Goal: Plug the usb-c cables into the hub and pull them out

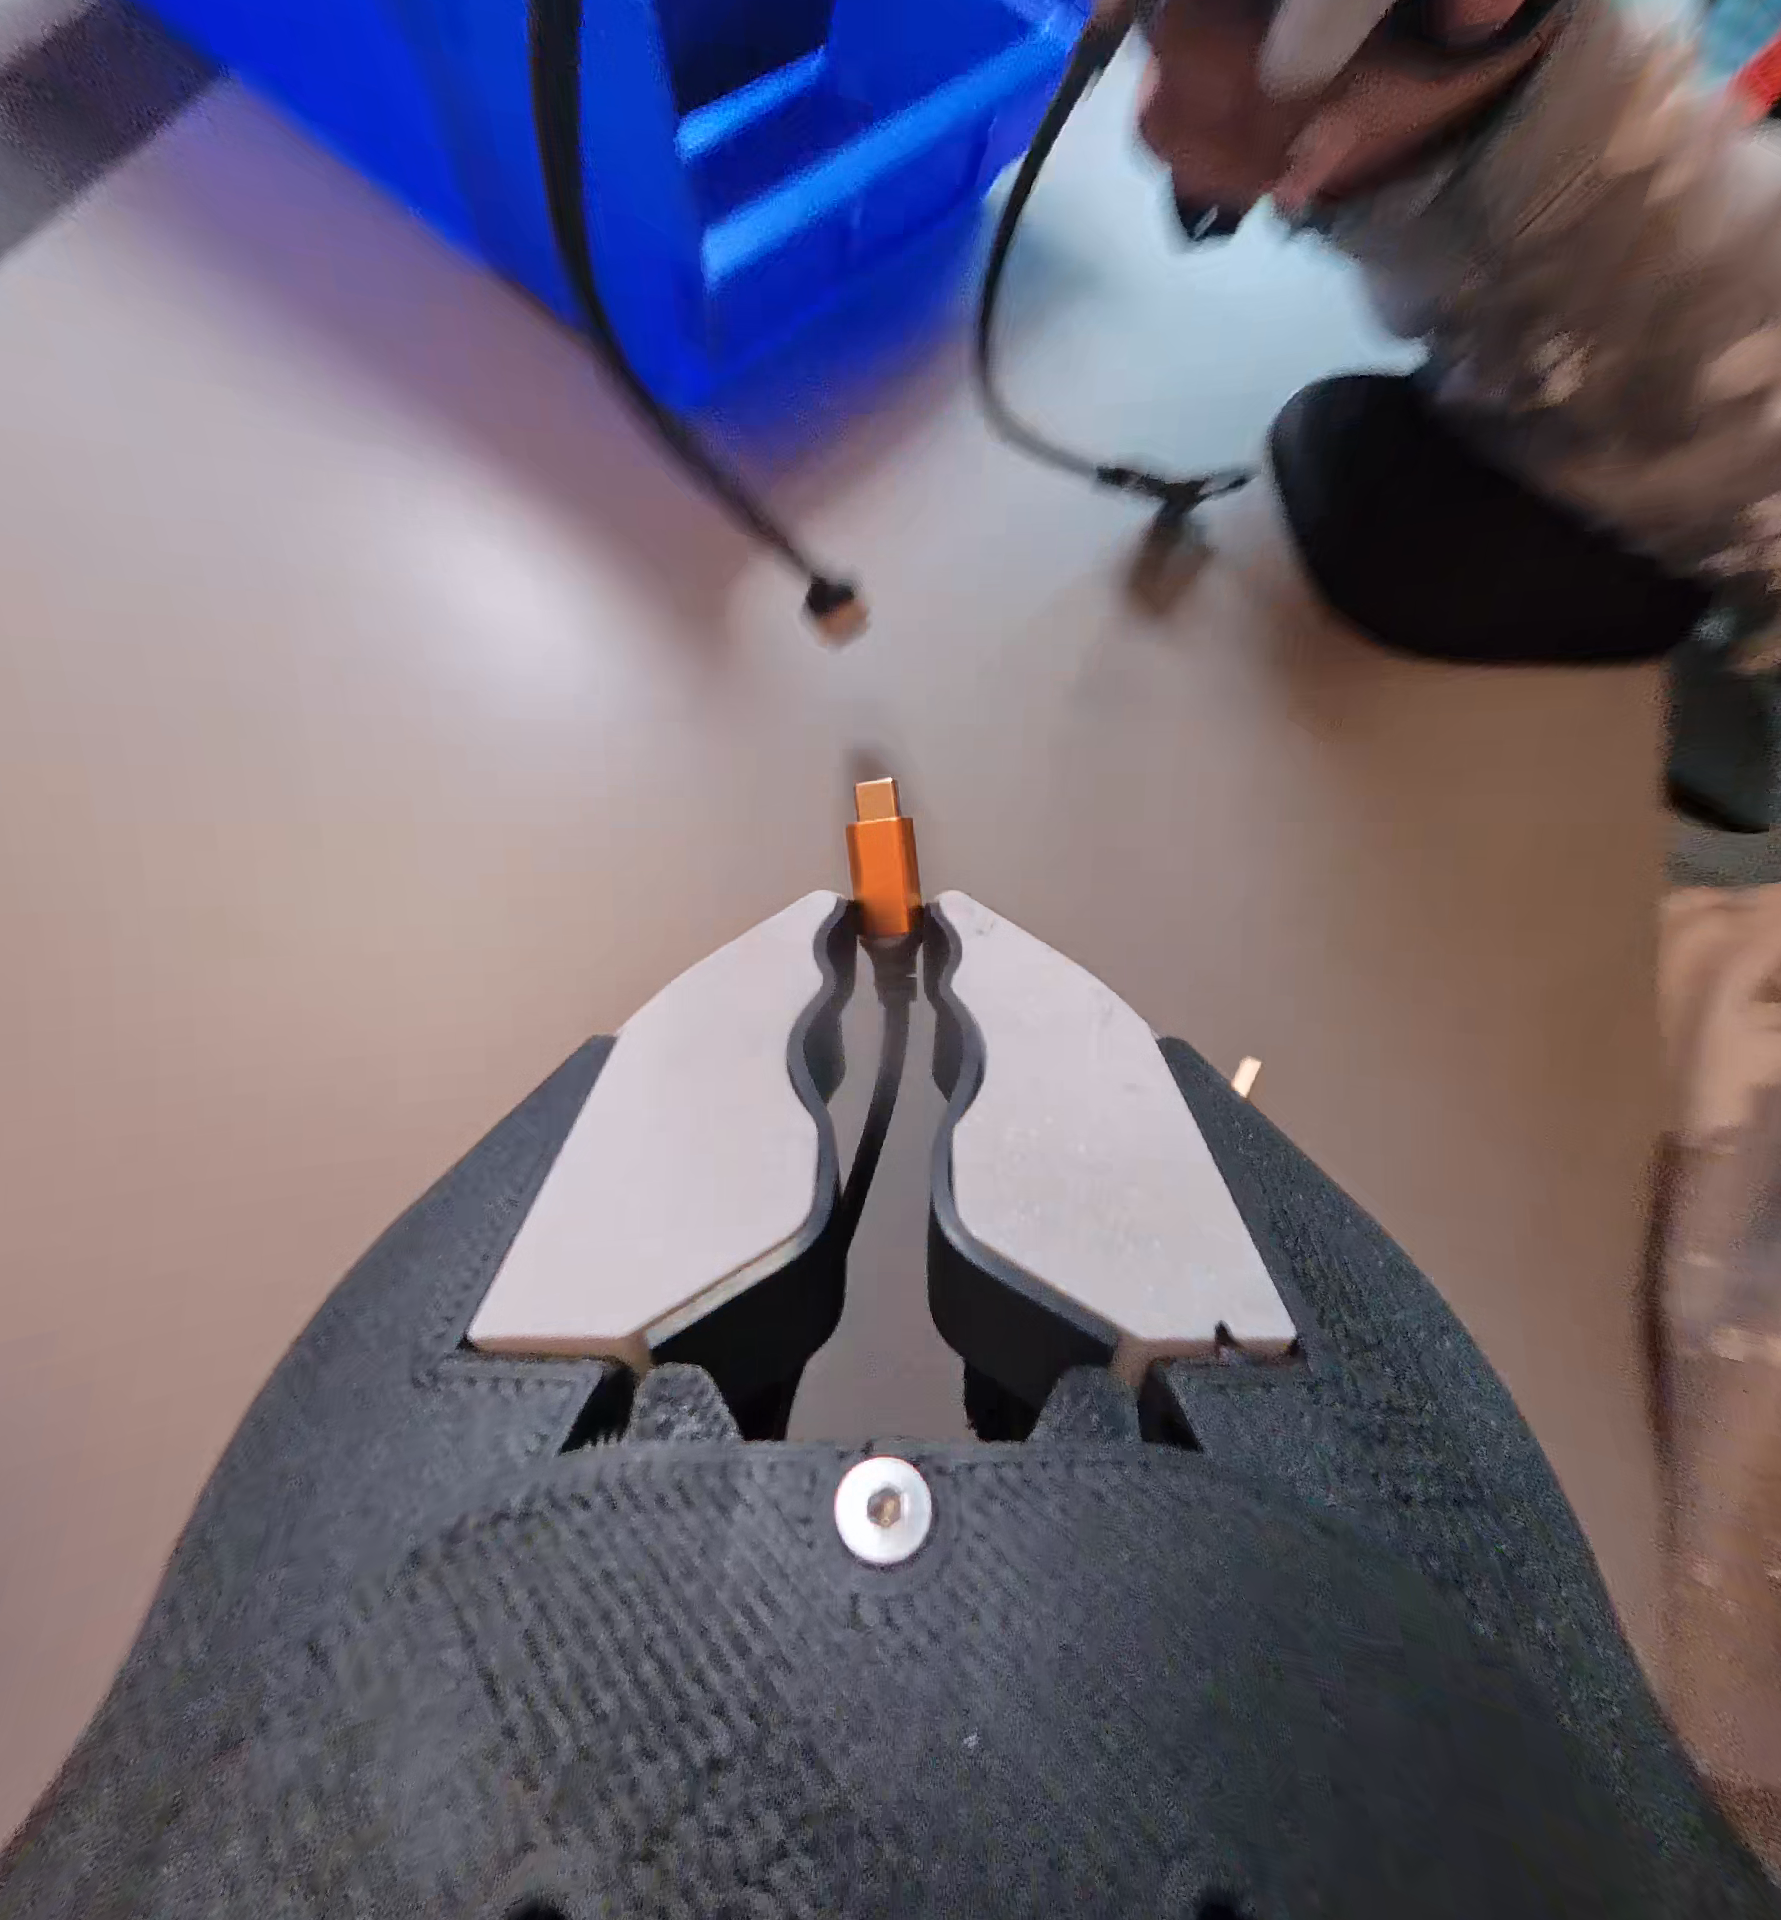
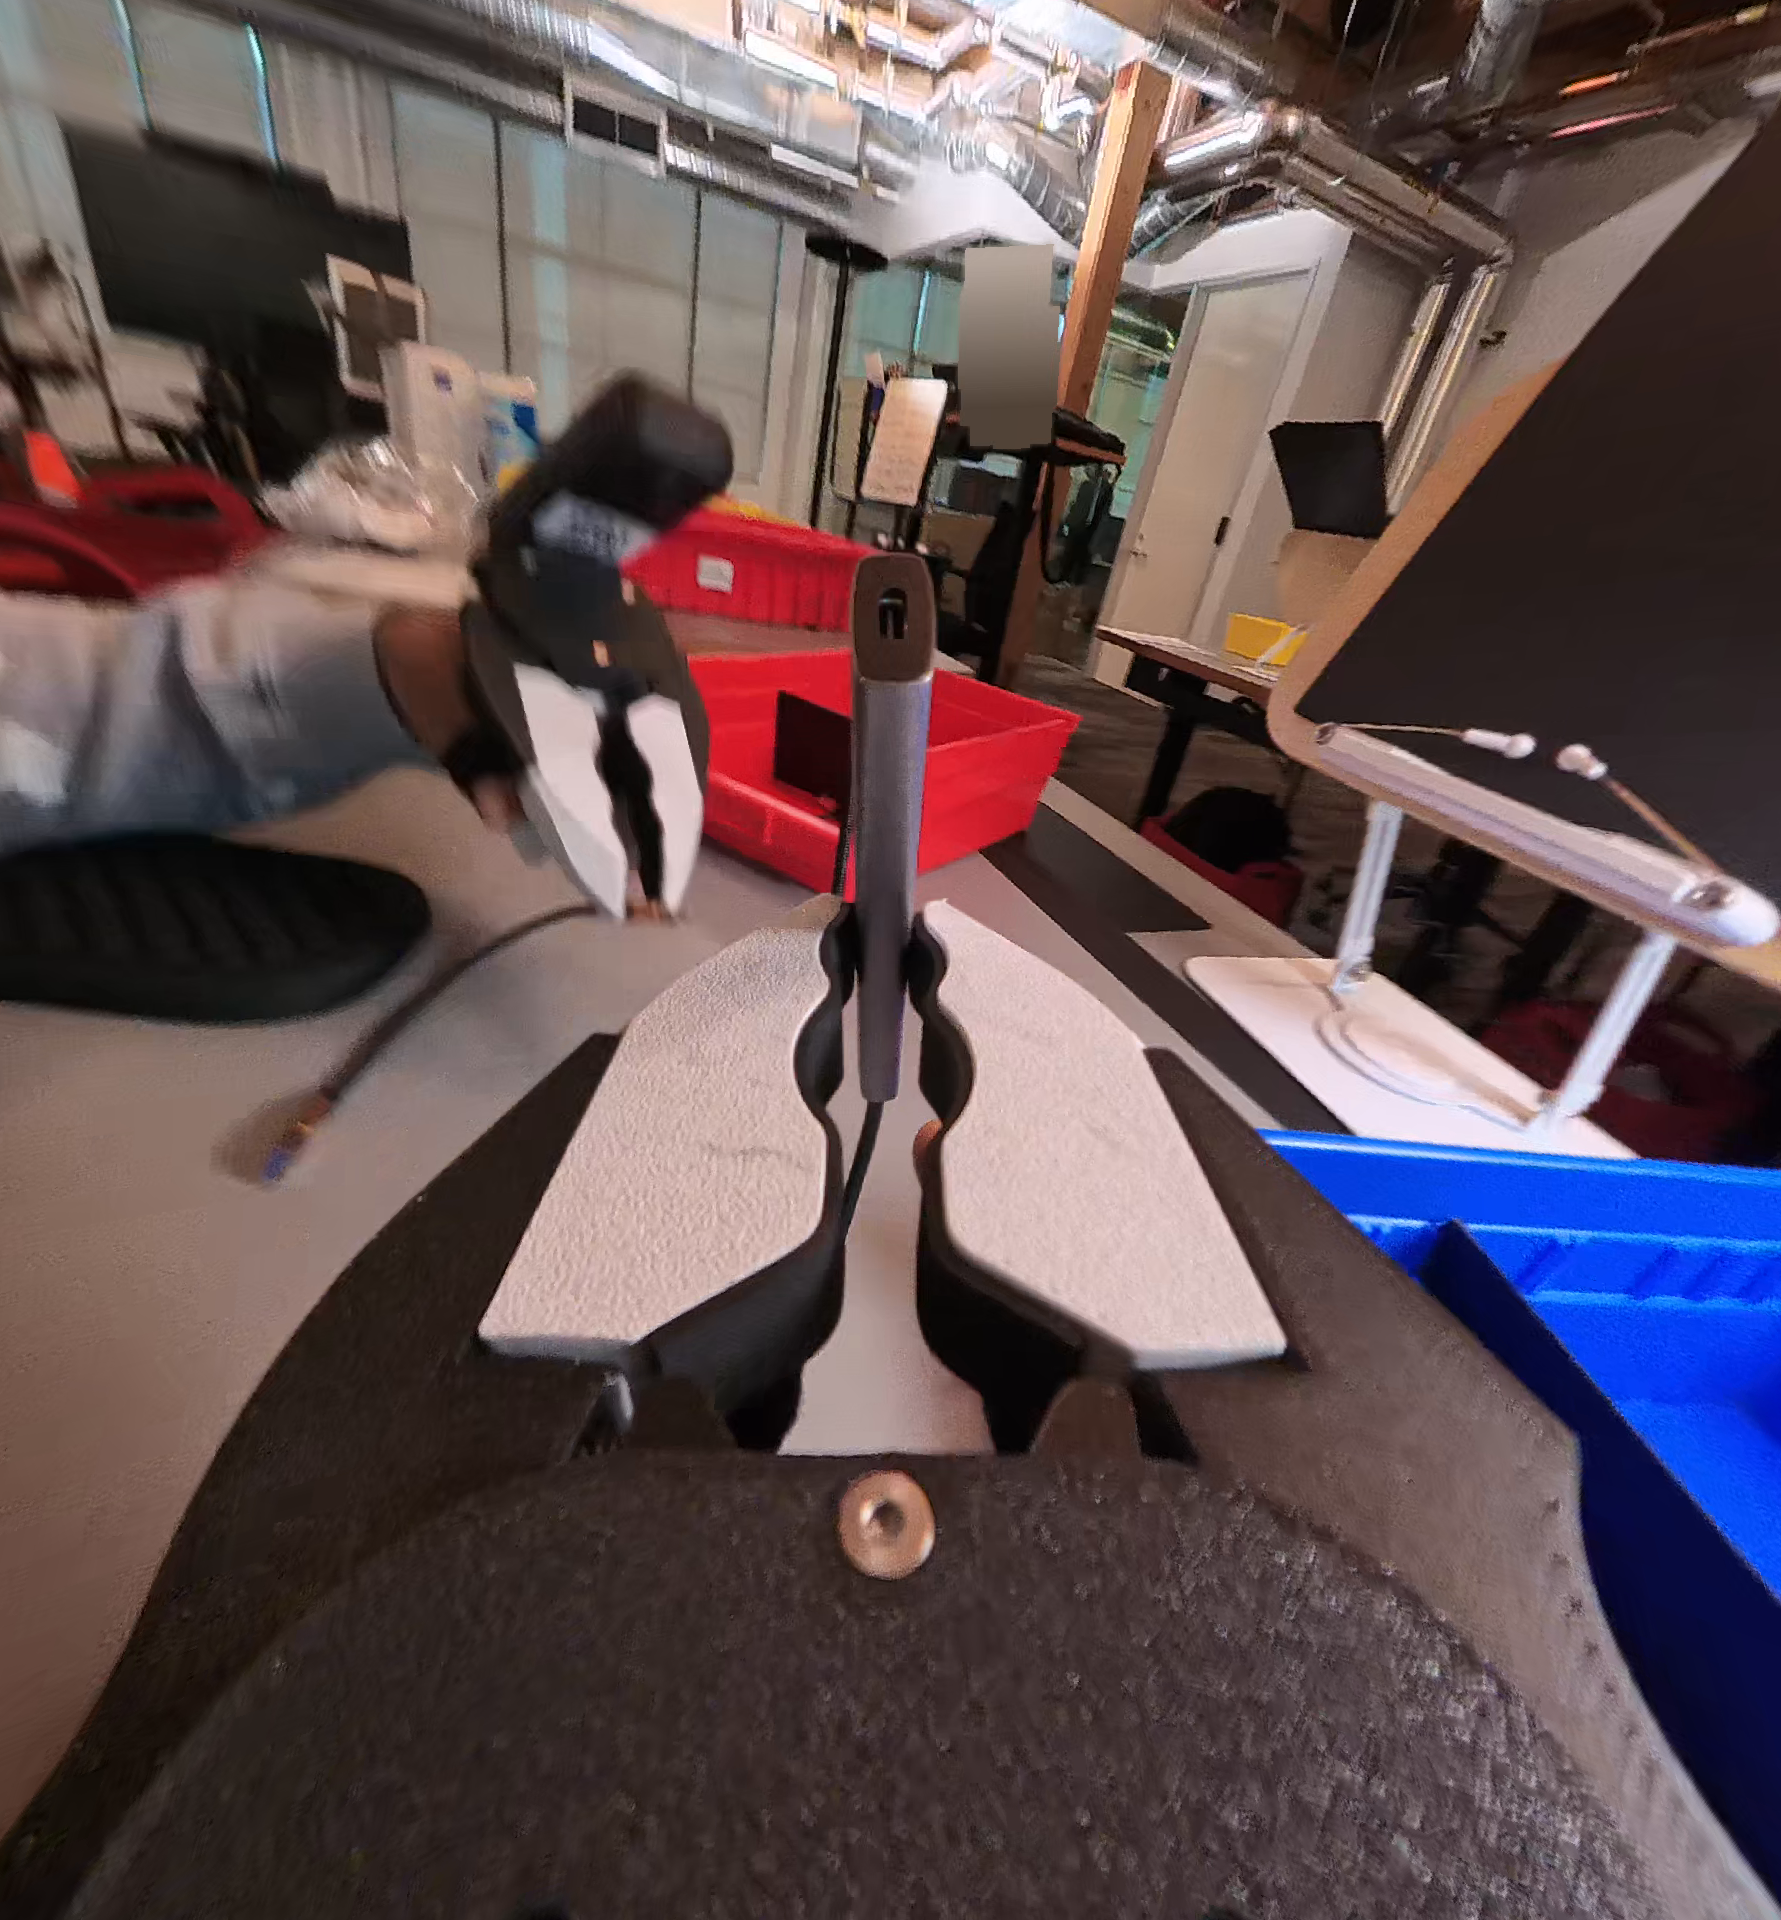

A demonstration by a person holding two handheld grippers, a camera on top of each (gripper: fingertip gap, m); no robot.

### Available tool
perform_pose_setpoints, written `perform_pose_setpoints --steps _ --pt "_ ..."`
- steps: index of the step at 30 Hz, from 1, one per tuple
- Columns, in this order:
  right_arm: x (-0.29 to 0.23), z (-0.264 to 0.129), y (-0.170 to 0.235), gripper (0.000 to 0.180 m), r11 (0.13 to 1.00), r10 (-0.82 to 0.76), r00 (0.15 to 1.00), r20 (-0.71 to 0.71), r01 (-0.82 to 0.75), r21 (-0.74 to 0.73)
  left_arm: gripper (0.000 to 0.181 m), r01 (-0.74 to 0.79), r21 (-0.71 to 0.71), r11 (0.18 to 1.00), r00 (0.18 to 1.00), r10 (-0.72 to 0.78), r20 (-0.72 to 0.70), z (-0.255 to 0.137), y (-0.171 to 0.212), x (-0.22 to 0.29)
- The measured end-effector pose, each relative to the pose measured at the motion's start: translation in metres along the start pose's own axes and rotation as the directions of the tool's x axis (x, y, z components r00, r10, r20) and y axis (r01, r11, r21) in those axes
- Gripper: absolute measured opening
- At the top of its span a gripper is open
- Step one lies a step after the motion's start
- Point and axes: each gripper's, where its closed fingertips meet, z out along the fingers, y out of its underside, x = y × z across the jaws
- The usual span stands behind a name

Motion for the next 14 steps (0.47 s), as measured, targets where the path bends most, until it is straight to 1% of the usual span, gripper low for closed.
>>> perform_pose_setpoints --steps 1,3,4,6,8,10,12,14 --pt "-0.002 0.003 0.004 0.009 0.998 -0.065 0.998 -0.013 0.064 -0.028 0.012 -0.013 0.013 1.000 0.999 0.014 -0.036 -0.006 -0.011 0.007" --pt "-0.008 0.009 0.015 0.009 0.968 -0.231 0.972 -0.030 0.227 -0.105 0.012 -0.057 0.012 0.998 0.994 0.058 -0.088 -0.011 -0.030 0.019" --pt "-0.012 0.012 0.021 0.009 0.937 -0.323 0.946 -0.025 0.316 -0.145 0.013 -0.084 0.005 0.996 0.990 0.084 -0.110 -0.011 -0.038 0.026" --pt "-0.024 0.017 0.032 0.009 0.854 -0.489 0.872 0.008 0.481 -0.199 0.013 -0.133 -0.028 0.991 0.980 0.128 -0.151 -0.006 -0.047 0.038" --pt "-0.036 0.022 0.040 0.009 0.752 -0.624 0.780 0.045 0.616 -0.234 0.013 -0.179 -0.067 0.982 0.968 0.164 -0.189 0.005 -0.050 0.049" --pt "-0.047 0.026 0.046 0.009 0.662 -0.715 0.695 0.075 0.708 -0.245 0.013 -0.208 -0.106 0.972 0.957 0.180 -0.228 0.016 -0.047 0.059" --pt "-0.055 0.028 0.048 0.009 0.605 -0.765 0.637 0.089 0.760 -0.237 0.013 -0.237 -0.141 0.961 0.947 0.196 -0.254 0.025 -0.039 0.065" --pt "-0.060 0.029 0.053 0.009 0.521 -0.823 0.557 0.111 0.819 -0.242 0.013 -0.242 -0.167 0.956 0.945 0.192 -0.265 0.031 -0.031 0.068"
